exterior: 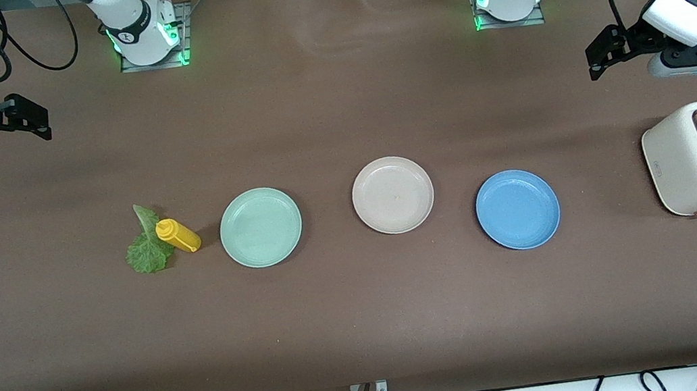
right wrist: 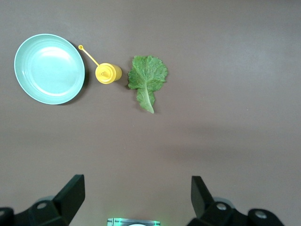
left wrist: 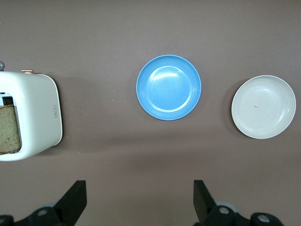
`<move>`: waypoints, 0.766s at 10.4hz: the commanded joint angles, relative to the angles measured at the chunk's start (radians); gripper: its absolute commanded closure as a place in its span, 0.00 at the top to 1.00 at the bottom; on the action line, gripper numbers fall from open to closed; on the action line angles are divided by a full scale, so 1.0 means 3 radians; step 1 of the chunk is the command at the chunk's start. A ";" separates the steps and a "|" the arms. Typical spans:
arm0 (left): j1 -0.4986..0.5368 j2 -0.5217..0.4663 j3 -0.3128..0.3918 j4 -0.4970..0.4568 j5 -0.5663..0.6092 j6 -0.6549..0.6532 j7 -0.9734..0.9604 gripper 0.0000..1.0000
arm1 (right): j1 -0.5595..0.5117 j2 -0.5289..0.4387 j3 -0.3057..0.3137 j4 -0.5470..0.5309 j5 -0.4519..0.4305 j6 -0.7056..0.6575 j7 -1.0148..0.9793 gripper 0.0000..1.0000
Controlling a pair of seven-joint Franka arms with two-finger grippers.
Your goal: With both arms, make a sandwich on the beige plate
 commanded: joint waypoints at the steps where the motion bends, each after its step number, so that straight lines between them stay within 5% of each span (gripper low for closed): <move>1: 0.0006 -0.0027 -0.0009 0.0010 -0.0059 -0.0044 -0.0016 1.00 | 0.0011 0.0021 0.0015 0.0074 0.0010 -0.0074 0.0056 1.00; 8: 0.0006 -0.0027 -0.0009 0.0010 -0.0059 -0.0050 -0.0021 1.00 | 0.0000 0.0067 0.0046 0.0084 0.0041 -0.0125 -0.0353 1.00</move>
